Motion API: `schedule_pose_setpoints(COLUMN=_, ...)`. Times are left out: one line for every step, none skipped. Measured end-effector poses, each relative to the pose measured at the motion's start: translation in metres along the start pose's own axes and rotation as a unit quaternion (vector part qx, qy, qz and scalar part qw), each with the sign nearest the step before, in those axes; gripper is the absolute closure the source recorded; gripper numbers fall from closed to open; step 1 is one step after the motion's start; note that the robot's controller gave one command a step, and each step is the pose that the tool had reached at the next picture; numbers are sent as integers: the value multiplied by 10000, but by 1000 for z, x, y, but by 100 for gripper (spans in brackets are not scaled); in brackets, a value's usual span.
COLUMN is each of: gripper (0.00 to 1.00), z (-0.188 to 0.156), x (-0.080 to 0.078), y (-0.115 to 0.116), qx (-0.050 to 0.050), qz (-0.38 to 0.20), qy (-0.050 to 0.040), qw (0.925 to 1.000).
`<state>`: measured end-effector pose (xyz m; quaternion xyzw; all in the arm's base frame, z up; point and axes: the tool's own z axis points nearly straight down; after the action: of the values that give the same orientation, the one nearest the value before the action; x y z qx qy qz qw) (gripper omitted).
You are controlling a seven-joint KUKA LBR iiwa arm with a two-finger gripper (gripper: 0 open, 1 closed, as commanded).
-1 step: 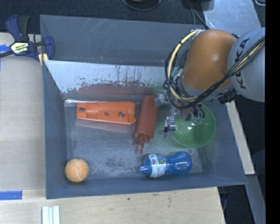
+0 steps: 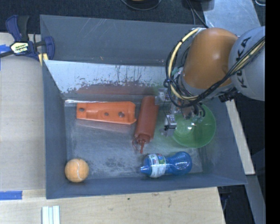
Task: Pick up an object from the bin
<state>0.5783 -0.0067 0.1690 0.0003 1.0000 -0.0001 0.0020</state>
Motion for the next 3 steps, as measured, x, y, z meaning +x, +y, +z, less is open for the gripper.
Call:
schedule_pose_setpoints(gripper=100, z=71, x=-26, y=72, qx=-16, qz=-1727, qy=27, qw=9850)
schedule_pose_setpoints(gripper=0, z=70, x=-27, y=71, qx=-11, qz=-1715, qy=17, qw=9852)
schedule_pose_setpoints(gripper=0, z=70, x=-27, y=71, qx=-11, qz=-1714, qy=19, qw=9852)
